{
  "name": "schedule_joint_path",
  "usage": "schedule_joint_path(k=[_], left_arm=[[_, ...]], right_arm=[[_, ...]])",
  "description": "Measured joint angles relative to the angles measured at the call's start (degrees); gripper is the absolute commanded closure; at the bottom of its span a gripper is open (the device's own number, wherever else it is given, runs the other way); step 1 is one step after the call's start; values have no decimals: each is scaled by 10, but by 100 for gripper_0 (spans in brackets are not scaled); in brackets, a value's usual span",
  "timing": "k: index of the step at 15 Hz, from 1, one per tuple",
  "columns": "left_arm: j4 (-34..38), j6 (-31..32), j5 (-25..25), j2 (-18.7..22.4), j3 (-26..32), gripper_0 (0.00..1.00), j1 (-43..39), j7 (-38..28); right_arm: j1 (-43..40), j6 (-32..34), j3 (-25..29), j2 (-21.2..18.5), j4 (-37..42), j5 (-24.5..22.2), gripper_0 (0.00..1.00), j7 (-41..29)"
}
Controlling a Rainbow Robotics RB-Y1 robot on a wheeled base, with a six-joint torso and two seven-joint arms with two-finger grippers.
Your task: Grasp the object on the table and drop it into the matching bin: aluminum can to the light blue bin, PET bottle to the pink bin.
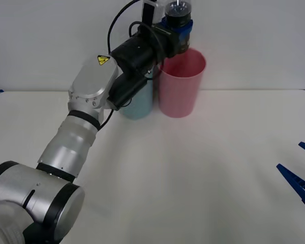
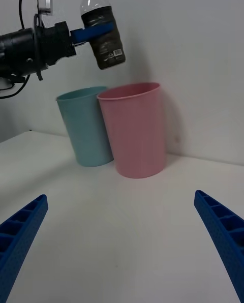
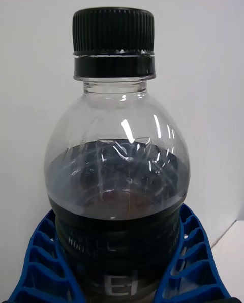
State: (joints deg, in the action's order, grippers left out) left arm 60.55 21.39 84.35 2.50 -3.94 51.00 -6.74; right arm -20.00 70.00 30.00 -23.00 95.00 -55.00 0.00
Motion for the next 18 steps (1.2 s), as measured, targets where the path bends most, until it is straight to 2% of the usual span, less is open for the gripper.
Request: schedule_joint_path(k=[4,9,10,11,12,18], left_arm=[[0,-70,-15,-9,-51,100,4,5],[0,-88,-22,-8,-56,98,4,12],[-1,-88,-24,-8,-56,88,4,12],[-3,-88,-27,-8,-56,67,3,12],[-3,-88,-28,-7,-56,0,3,13],[-3,-88,-31,-7,-56,0,4,12]], right_arm=[[0,0,0,0,0,0,0,0],[0,0,0,0,0,0,0,0],[0,0,0,0,0,0,0,0],[0,0,0,0,0,0,0,0],[0,0,0,0,0,0,0,0],[0,0,0,0,0,0,0,0]])
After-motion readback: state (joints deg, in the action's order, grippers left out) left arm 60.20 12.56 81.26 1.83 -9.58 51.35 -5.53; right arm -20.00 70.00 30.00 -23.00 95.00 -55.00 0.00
